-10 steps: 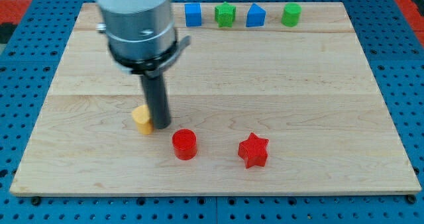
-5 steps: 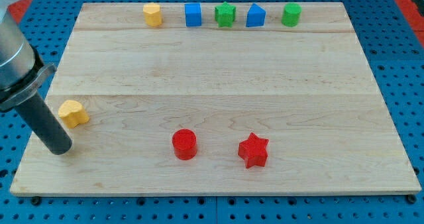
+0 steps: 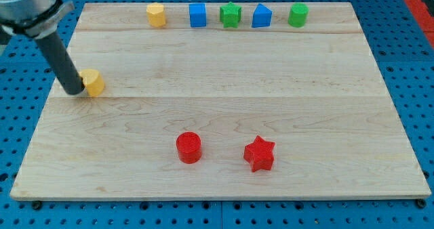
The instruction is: Place the yellow heart left to the yellow hexagon at top left
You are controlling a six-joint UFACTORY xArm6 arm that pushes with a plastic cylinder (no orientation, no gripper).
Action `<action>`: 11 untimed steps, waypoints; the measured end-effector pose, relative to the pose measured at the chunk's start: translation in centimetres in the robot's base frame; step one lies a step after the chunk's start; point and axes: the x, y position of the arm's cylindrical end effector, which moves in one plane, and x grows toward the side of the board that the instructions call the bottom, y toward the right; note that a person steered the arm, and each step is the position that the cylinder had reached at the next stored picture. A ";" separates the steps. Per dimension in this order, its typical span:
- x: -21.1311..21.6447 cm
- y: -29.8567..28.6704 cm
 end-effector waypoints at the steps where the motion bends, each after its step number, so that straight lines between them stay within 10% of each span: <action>1: -0.1 -0.1; 4: 3.4 2.5; 11: -12.5 5.4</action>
